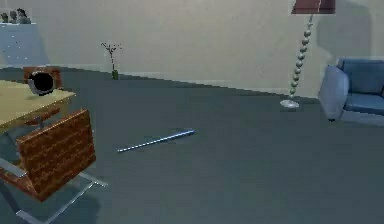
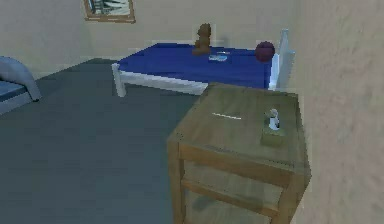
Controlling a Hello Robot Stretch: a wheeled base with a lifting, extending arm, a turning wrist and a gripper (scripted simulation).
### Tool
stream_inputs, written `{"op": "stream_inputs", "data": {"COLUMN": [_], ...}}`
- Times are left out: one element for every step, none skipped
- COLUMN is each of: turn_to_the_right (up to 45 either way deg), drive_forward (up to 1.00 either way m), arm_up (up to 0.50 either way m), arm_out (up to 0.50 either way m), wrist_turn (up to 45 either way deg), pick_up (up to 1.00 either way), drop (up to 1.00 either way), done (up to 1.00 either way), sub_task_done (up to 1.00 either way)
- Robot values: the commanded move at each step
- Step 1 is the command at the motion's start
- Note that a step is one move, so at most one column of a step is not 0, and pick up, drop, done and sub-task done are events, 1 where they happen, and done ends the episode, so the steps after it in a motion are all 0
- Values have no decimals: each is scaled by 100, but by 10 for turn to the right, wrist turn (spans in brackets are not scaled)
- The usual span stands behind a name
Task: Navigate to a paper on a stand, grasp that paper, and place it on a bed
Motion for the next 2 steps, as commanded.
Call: {"op": "stream_inputs", "data": {"turn_to_the_right": [240,240], "drive_forward": [0,0], "arm_up": [0,0], "arm_out": [0,0], "wrist_turn": [0,0], "pick_up": [0,0], "drop": [0,0], "done": [0,0], "sub_task_done": [0,0]}}
